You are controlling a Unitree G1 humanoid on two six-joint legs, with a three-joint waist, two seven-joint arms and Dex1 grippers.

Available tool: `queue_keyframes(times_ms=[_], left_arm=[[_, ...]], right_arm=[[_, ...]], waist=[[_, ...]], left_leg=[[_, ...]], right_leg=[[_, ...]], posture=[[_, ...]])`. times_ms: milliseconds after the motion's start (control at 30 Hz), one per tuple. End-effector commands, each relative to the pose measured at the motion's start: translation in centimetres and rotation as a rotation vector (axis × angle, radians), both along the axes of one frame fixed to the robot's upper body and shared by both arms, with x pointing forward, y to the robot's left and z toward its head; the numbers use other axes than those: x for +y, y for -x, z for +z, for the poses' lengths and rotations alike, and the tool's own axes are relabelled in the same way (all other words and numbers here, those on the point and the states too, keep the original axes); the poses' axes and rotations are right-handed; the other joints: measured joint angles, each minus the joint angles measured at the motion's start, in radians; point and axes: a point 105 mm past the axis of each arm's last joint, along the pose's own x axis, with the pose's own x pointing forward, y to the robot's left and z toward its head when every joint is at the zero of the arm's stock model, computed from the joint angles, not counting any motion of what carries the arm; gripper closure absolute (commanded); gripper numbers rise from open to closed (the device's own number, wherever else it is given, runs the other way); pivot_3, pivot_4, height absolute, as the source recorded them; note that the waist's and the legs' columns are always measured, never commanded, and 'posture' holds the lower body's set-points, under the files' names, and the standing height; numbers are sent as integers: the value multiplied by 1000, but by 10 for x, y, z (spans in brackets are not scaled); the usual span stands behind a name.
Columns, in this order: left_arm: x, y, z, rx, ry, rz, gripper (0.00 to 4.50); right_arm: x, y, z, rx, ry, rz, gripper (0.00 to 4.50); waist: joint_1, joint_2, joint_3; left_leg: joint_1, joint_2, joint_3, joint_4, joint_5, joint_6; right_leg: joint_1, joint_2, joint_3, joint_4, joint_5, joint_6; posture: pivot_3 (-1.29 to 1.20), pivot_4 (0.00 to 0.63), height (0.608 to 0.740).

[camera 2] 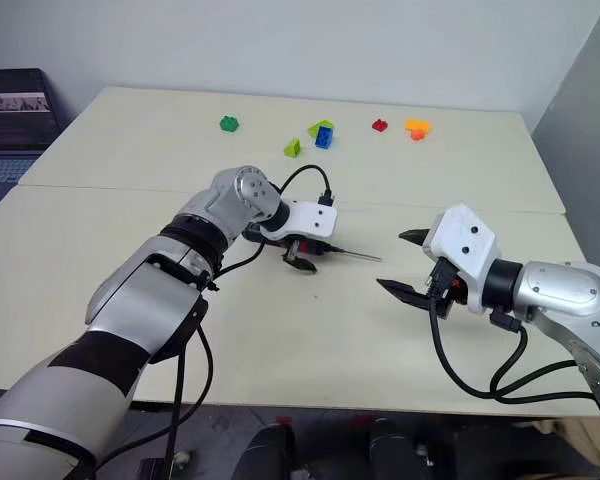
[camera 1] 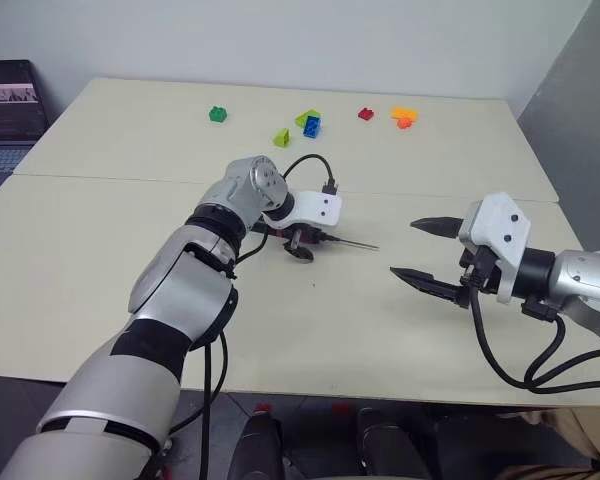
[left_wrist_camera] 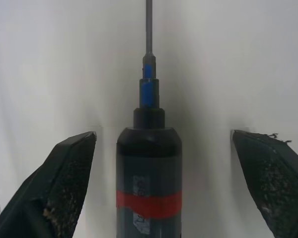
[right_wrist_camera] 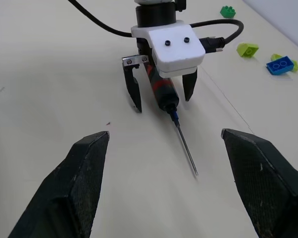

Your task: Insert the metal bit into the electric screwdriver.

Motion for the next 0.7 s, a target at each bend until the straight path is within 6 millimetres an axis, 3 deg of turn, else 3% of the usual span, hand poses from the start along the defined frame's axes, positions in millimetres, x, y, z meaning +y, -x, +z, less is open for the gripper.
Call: queue_keyframes(times_ms=[33, 200, 300, 433, 533, 600, 700], left_arm=[[-3, -4, 36, -78, 56, -28, 19], [11, -3, 72, -121, 146, -27, 19], [29, -1, 91, -133, 202, -6, 19], [62, 7, 106, -136, 283, 56, 0], [90, 16, 116, -110, 392, 139, 0], [121, 25, 119, -129, 455, 240, 0], [144, 39, 119, -157, 493, 310, 0]], right_arm=[[0, 0, 11, -58, 2, 17, 699], [0, 2, 8, -41, 17, 42, 699], [-5, -1, 11, -36, -1, 25, 699], [-10, -6, 13, -42, 18, 18, 37], [-16, -11, 11, -55, 63, 21, 37], [-23, -16, 10, -54, 69, 26, 37], [-31, -21, 10, -79, 88, 36, 37]], waist=[[0, 0, 0], [-1, 0, 0], [-3, 0, 0], [-10, 0, 0], [-22, 1, 0], [-27, 1, 0], [-33, 1, 0]], left_leg=[[0, 0, 0, 0, 0, 0], [1, 0, 0, 3, 0, 0], [1, 0, 0, 8, 0, 0], [1, 0, 0, 12, 0, 0], [1, 1, -1, 12, 0, 0], [1, 1, -1, 13, 0, 0], [1, 2, -1, 13, 0, 0]], right_leg=[[0, 0, 0, 1, 0, 0], [0, 0, 0, 7, 0, 0], [0, 0, 0, 10, 0, 0], [0, 0, 0, 12, 0, 0], [1, 1, 0, 12, 0, 0], [1, 1, 0, 13, 0, 0], [1, 1, -1, 13, 0, 0]], posture=[[0, 150, 740], [0, 150, 740], [0, 150, 740], [0, 150, 740], [0, 150, 740], [0, 150, 740], [0, 150, 740]])
